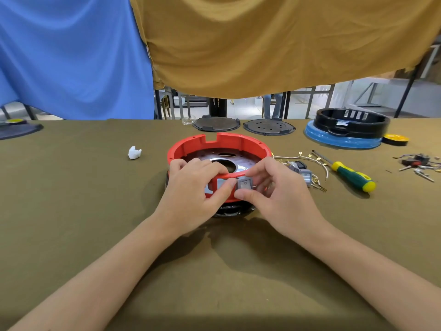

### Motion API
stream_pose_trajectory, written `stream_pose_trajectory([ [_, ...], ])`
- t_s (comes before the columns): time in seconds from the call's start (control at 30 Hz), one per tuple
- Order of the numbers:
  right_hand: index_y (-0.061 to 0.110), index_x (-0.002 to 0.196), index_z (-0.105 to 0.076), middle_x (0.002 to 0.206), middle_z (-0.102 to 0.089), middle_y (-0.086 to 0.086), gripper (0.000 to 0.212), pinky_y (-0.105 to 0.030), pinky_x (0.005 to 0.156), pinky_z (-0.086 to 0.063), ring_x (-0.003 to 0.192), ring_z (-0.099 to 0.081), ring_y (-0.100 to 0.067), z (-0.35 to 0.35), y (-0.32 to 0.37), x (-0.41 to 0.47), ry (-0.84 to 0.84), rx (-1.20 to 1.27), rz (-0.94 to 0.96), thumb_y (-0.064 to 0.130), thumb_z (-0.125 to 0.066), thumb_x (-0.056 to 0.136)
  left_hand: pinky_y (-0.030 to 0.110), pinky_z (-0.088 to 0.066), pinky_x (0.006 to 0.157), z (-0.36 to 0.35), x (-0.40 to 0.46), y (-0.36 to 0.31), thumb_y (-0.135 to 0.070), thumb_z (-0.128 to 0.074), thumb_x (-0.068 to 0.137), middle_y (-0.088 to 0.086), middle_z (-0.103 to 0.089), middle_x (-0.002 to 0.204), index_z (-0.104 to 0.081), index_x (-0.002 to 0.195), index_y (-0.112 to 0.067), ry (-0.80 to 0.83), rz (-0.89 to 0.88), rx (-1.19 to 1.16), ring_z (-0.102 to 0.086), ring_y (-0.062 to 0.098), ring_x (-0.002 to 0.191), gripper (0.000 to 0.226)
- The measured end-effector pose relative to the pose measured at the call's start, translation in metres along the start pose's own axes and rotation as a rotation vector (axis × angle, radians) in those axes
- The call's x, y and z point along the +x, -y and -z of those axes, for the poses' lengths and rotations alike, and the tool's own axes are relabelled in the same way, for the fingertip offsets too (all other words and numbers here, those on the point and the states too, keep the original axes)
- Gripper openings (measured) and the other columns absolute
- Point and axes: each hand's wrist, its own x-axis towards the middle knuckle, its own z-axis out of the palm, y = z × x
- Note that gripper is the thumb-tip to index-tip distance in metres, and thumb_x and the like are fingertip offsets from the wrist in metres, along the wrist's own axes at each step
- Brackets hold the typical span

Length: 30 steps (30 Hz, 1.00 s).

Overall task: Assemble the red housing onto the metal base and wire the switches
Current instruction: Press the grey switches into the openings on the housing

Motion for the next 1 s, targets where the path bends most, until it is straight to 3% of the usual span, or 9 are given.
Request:
stream_pose_trajectory([
  [0.3, 0.014, 0.095, -0.071, 0.081, -0.064, 0.006, 0.032, -0.029, 0.067, -0.051, 0.074, -0.059, -0.011, 0.006, 0.001, 0.003, 0.050, -0.028, 0.071, 0.033, -0.083, 0.072, 0.037, -0.033, 0.081, -0.002, 0.001, 0.003, -0.057, -0.050, 0.089, -0.017, -0.059, 0.074, -0.065, 0.086, -0.030, 0.028, 0.016, -0.082, -0.052, 0.006, 0.077, 0.030],
  [0.43, 0.023, 0.109, -0.069, 0.104, -0.060, 0.015, 0.028, -0.018, 0.086, -0.043, 0.101, -0.052, -0.004, 0.017, -0.004, 0.009, 0.022, -0.089, 0.116, 0.037, -0.071, 0.085, 0.035, -0.034, 0.083, 0.000, 0.001, 0.004, -0.056, -0.051, 0.086, -0.018, -0.057, 0.072, -0.063, 0.083, -0.031, 0.025, 0.042, -0.110, -0.053, 0.008, 0.077, 0.028],
  [0.53, 0.027, 0.125, -0.061, 0.119, -0.054, 0.017, 0.038, -0.010, 0.100, -0.029, 0.119, -0.038, 0.000, 0.016, -0.010, 0.010, 0.160, -0.222, 0.109, 0.043, -0.062, 0.091, 0.033, -0.033, 0.085, 0.001, 0.001, 0.005, -0.058, -0.050, 0.085, -0.017, -0.058, 0.074, -0.062, 0.083, -0.031, 0.034, 0.041, -0.121, -0.054, 0.008, 0.080, 0.029],
  [0.63, 0.026, 0.123, -0.062, 0.116, -0.056, 0.018, 0.034, 0.000, 0.094, -0.023, 0.116, -0.039, 0.002, 0.014, -0.015, 0.010, 0.189, -0.226, 0.108, 0.042, -0.058, 0.093, 0.033, -0.033, 0.088, 0.002, 0.000, 0.006, -0.061, -0.049, 0.085, -0.015, -0.061, 0.077, -0.061, 0.086, -0.033, 0.054, 0.031, -0.123, -0.055, 0.007, 0.081, 0.031],
  [0.83, 0.033, 0.120, -0.065, 0.110, -0.053, 0.028, 0.039, 0.003, 0.089, -0.023, 0.111, -0.037, 0.012, 0.014, -0.015, 0.014, 0.179, -0.212, 0.068, 0.052, -0.052, 0.088, 0.033, -0.032, 0.089, 0.001, 0.000, 0.007, -0.062, -0.047, 0.086, -0.015, -0.062, 0.078, -0.061, 0.086, -0.033, 0.064, 0.039, -0.113, -0.054, 0.006, 0.083, 0.033],
  [1.0, 0.034, 0.117, -0.068, 0.105, -0.051, 0.035, 0.027, -0.001, 0.087, -0.027, 0.109, -0.038, 0.011, 0.017, -0.014, 0.017, 0.179, -0.192, 0.045, 0.038, -0.061, 0.091, 0.025, -0.031, 0.089, 0.001, 0.000, 0.008, -0.061, -0.047, 0.086, -0.017, -0.062, 0.081, -0.060, 0.086, -0.034, 0.060, 0.034, -0.104, -0.055, 0.004, 0.084, 0.030],
])
